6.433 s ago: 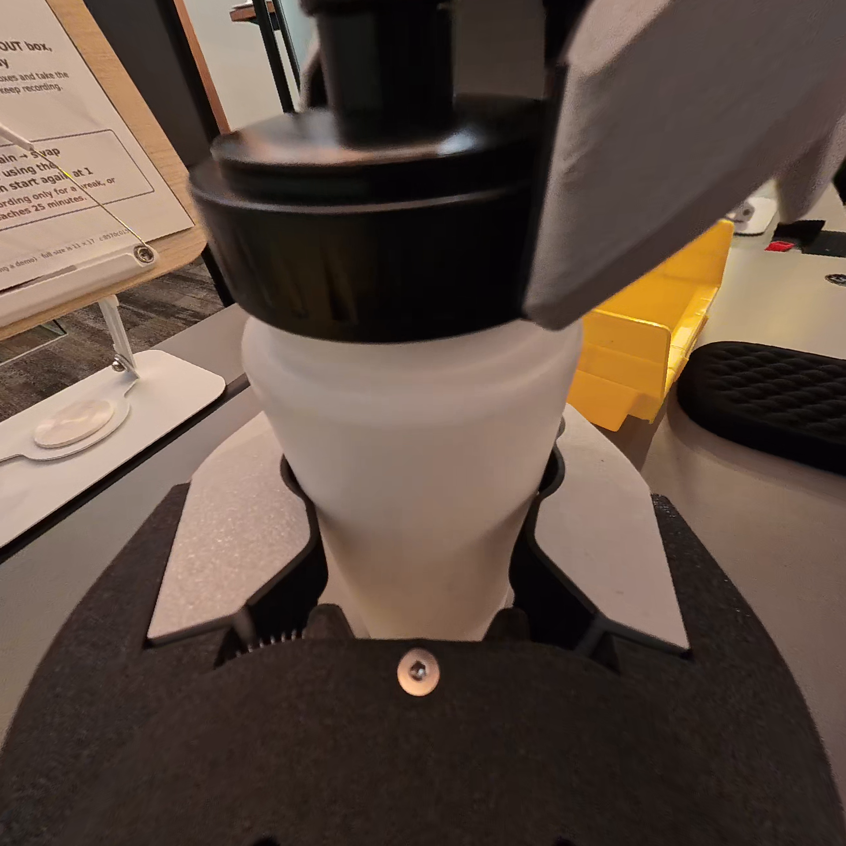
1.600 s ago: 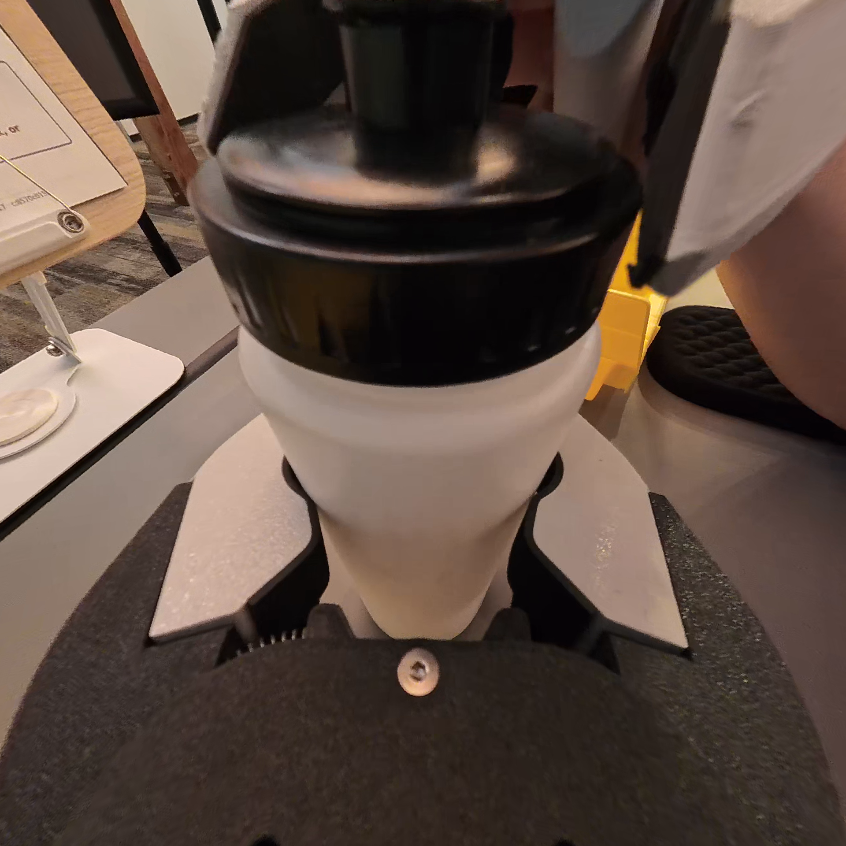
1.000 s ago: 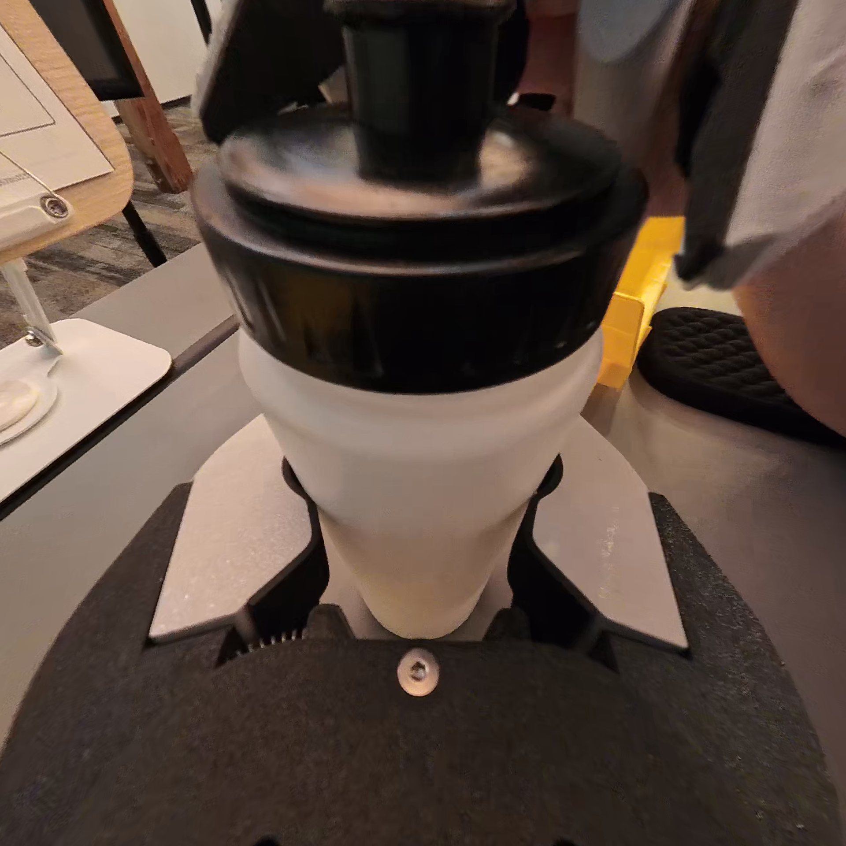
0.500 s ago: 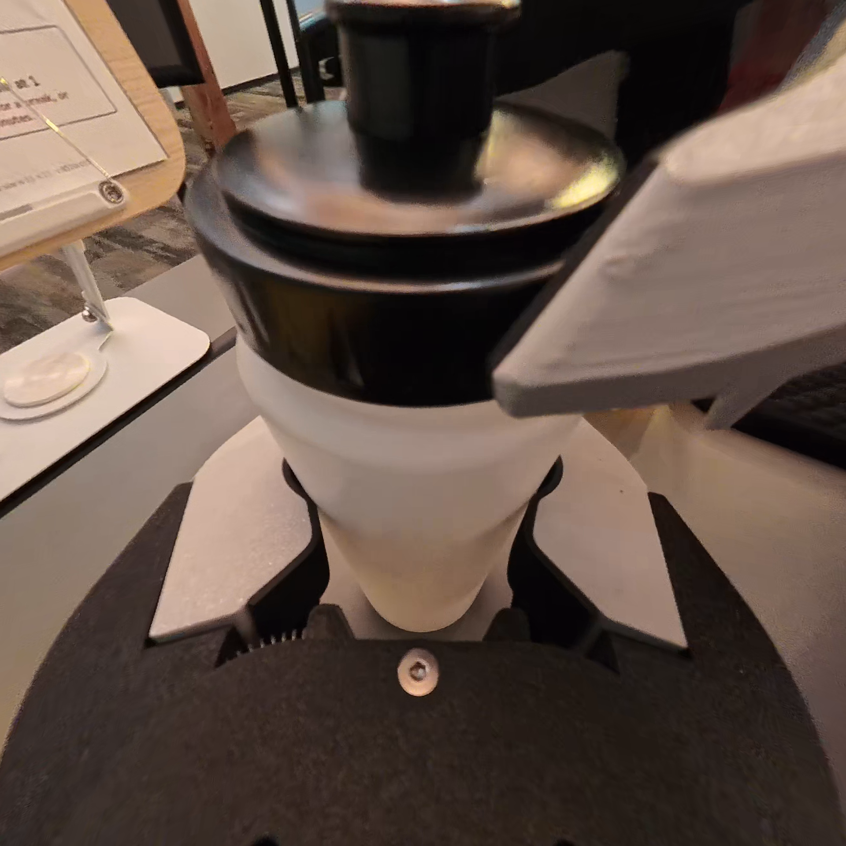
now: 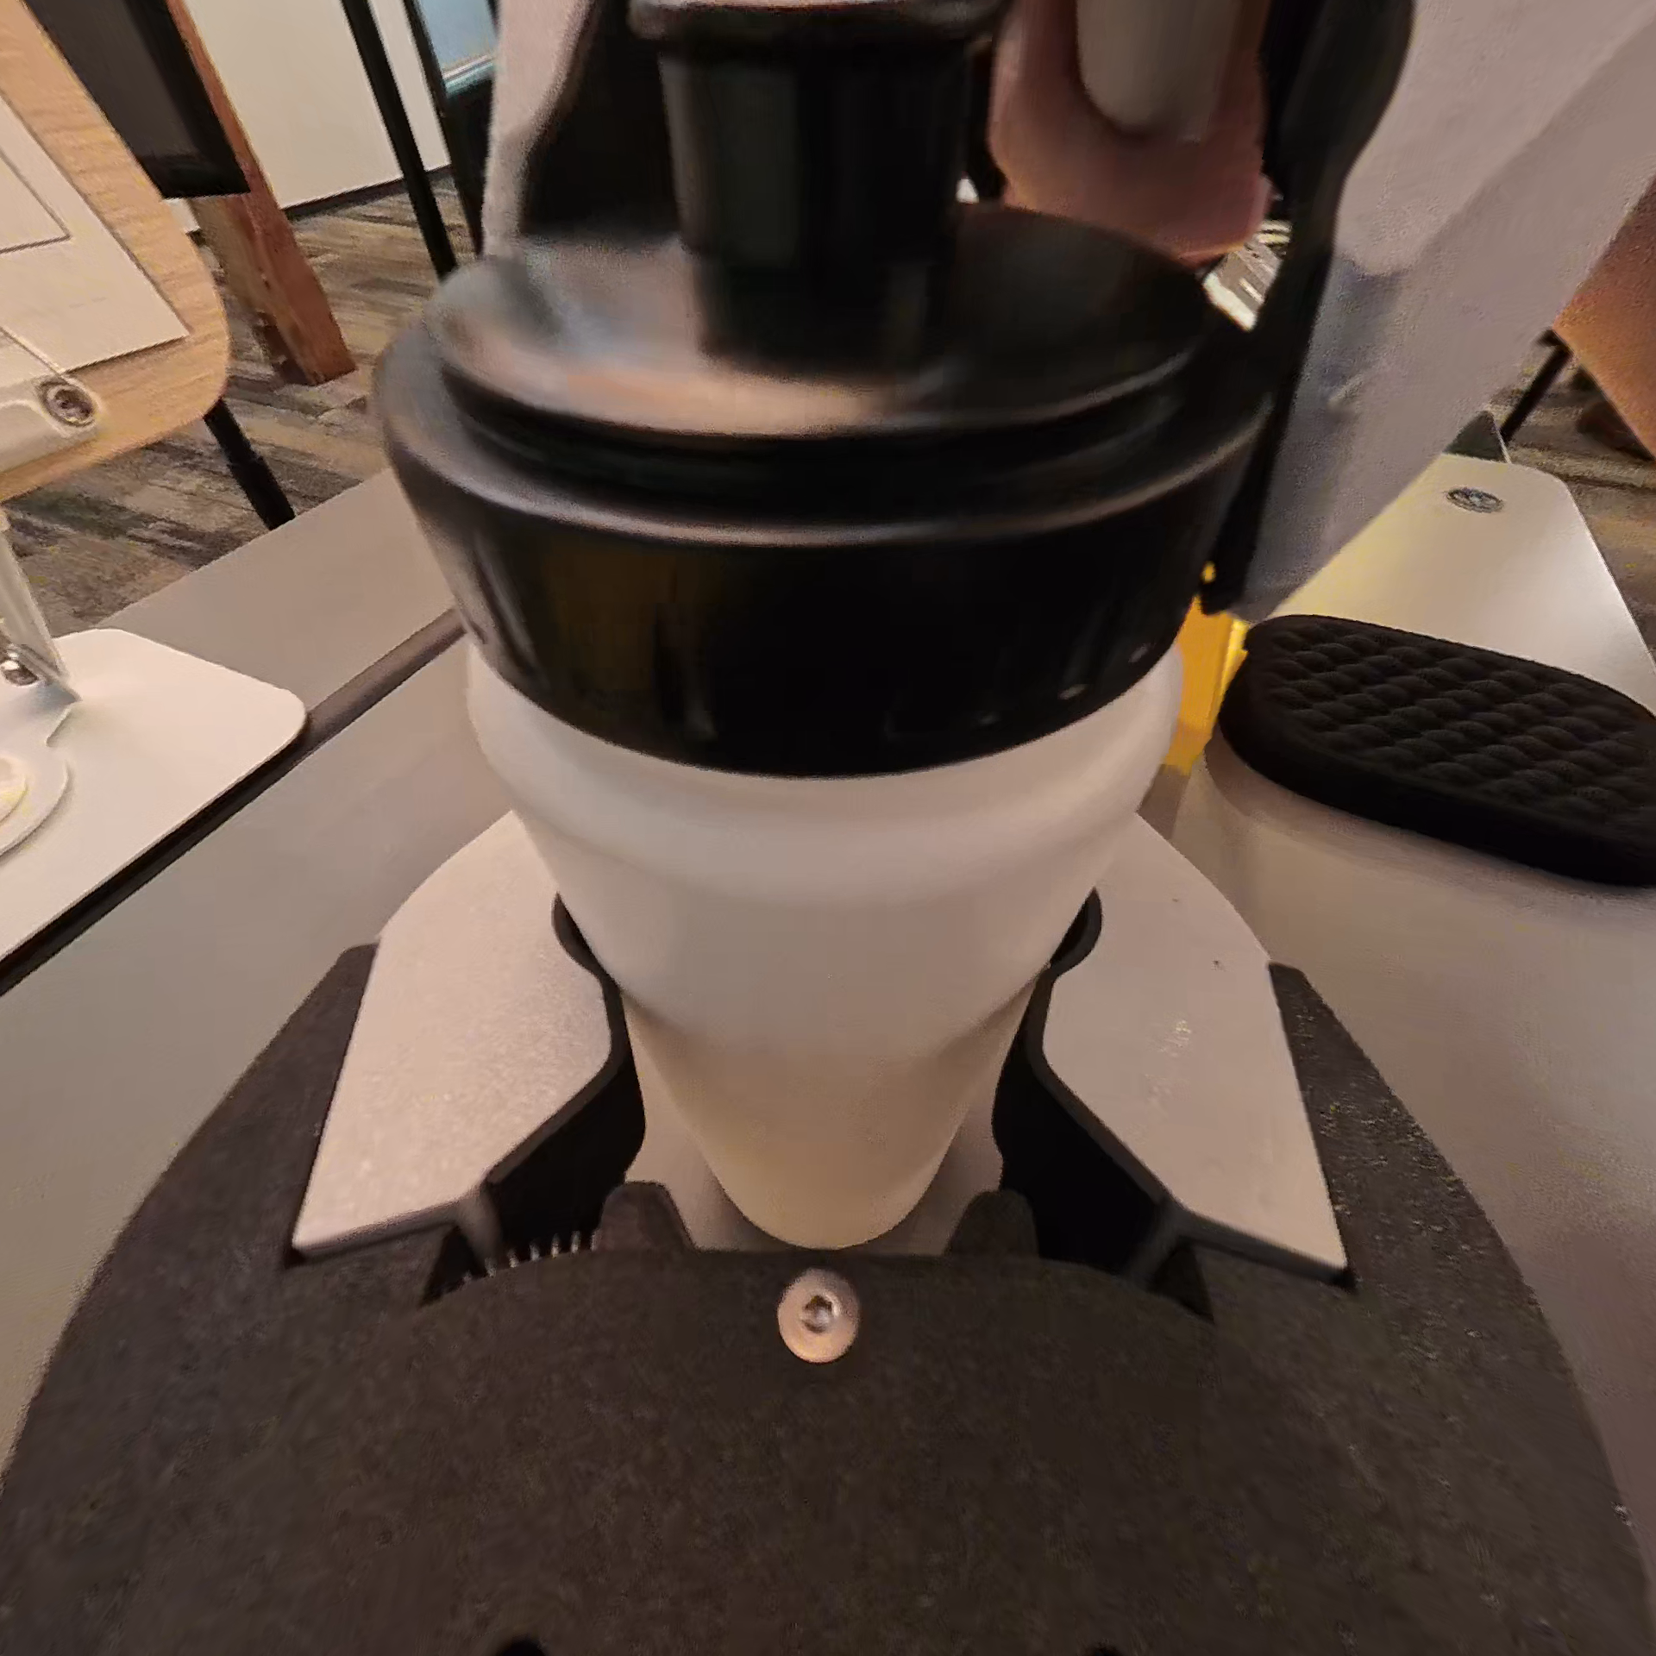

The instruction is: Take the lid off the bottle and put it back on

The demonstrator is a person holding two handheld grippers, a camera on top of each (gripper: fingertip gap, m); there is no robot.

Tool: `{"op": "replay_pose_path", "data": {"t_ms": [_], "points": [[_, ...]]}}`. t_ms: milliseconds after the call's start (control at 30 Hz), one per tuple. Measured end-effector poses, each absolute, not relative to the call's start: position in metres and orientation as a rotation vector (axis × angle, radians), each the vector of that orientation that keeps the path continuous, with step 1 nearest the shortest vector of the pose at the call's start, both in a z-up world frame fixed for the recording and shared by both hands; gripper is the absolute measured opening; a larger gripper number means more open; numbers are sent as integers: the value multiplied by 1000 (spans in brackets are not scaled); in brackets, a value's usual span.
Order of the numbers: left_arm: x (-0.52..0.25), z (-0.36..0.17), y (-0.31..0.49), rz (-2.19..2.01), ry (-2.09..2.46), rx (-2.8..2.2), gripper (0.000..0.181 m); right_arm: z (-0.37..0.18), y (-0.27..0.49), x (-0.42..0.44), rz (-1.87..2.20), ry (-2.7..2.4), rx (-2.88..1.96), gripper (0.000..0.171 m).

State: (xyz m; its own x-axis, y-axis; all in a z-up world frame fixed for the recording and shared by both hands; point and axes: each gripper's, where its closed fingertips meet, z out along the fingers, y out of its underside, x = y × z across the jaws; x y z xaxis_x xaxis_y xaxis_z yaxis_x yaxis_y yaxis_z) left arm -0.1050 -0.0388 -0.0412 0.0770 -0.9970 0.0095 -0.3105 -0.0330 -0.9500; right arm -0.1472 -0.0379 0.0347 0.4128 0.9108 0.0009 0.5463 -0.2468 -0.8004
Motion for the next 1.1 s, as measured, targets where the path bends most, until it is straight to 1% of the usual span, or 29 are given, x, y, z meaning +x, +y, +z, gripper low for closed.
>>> {"op": "replay_pose_path", "data": {"t_ms": [133,233,333,400,500,600,700,800,867,967,1100], "points": [[-104,-42,-32,-938,1295,-1555,100,35,-33,-146,534,-994,-2001,70],[-105,-43,-27,-883,1267,-1575,100,36,-29,-143,397,-686,-2038,70],[-104,-42,-28,-894,1290,-1550,100,32,-31,-142,291,-773,-2004,73],[-104,-41,-30,-937,1312,-1523,100,36,-35,-147,393,-882,-1952,80],[-104,-41,-32,-978,1333,-1500,99,49,-31,-144,462,-930,-1873,78],[-102,-41,-35,-996,1358,-1480,99,50,-31,-146,565,-943,-1916,66],[-102,-41,-33,-985,1354,-1493,100,50,-28,-147,566,-911,-1947,65],[-100,-42,-32,-937,1333,-1529,99,51,-23,-144,540,-738,-1990,60],[-98,-43,-33,-893,1321,-1543,99,53,-18,-139,487,-497,-2010,49],[-97,-43,-38,-900,1344,-1529,99,52,-20,-142,366,-541,-1938,52],[-98,-42,-39,-939,1349,-1514,100,54,-26,-137,540,-582,-1927,73]]}}
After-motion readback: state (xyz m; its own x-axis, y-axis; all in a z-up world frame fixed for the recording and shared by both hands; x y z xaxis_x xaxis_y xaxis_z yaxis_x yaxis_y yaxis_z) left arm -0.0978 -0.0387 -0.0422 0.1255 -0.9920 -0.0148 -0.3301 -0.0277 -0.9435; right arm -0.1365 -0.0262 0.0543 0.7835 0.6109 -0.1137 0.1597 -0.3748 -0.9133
